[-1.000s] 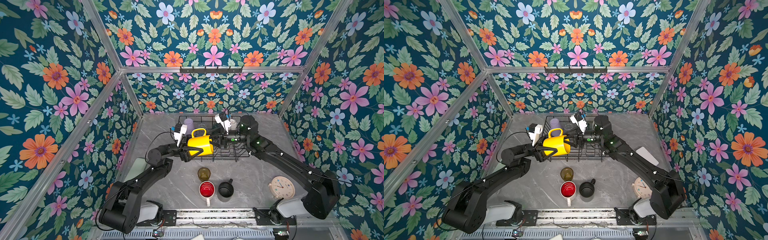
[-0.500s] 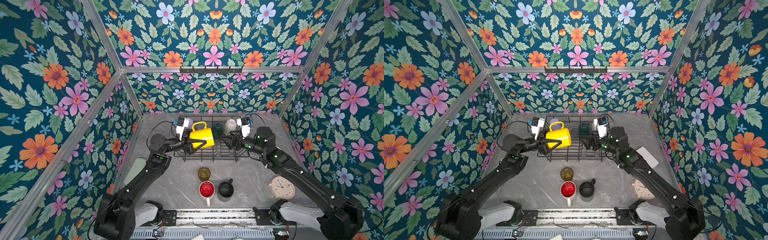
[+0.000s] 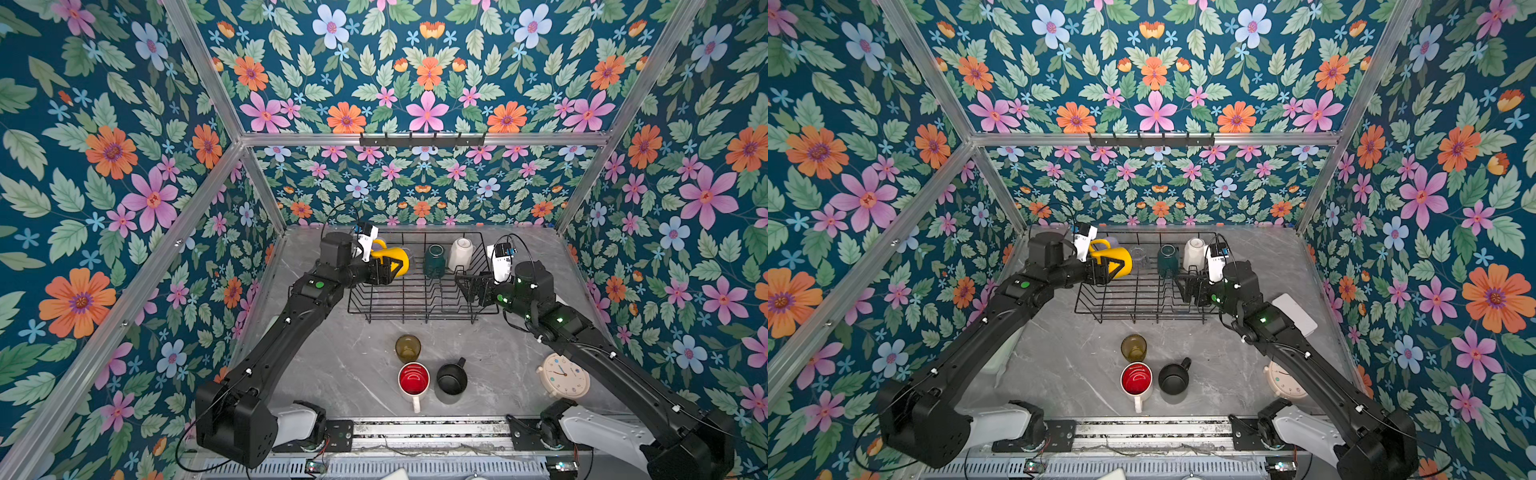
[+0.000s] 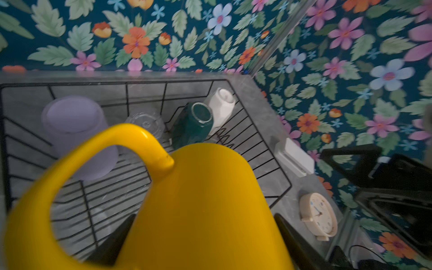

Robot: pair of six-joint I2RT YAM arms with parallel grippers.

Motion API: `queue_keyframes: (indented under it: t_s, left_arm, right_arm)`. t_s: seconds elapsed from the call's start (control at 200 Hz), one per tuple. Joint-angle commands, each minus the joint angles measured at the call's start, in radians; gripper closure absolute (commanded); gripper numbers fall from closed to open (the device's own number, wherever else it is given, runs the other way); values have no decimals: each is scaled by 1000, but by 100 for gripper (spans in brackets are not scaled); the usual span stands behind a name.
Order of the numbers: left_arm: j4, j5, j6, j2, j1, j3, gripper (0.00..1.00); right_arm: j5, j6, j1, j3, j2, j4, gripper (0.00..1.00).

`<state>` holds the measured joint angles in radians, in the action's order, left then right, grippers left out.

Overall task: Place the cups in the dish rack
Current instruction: 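Carry the yellow mug with the left gripper while the right gripper withdraws, then lower the yellow mug upside down into the rack beside the lavender cup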

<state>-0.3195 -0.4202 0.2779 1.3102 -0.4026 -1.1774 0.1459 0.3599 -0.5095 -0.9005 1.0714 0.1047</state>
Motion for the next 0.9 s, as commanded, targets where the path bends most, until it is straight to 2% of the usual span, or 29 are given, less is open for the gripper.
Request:
queue_keyframes:
  t_s: [0.0, 0.255, 0.615, 0.895]
  left_arm:
    - [-157, 202, -69, 39, -22, -56, 100]
    - [-338, 418, -112, 199, -83, -201, 100]
    - [-429, 550, -134, 351, -106, -295, 100]
    - [-450, 590, -143, 443, -116, -317, 100]
  right_arm:
    - [-20, -8, 1, -10, 15, 9, 7]
    - [-20, -12, 3, 8, 18, 20, 7]
    - [-17, -15, 8, 43, -10, 30, 7]
    - [-15, -10, 8, 57, -32, 43, 7]
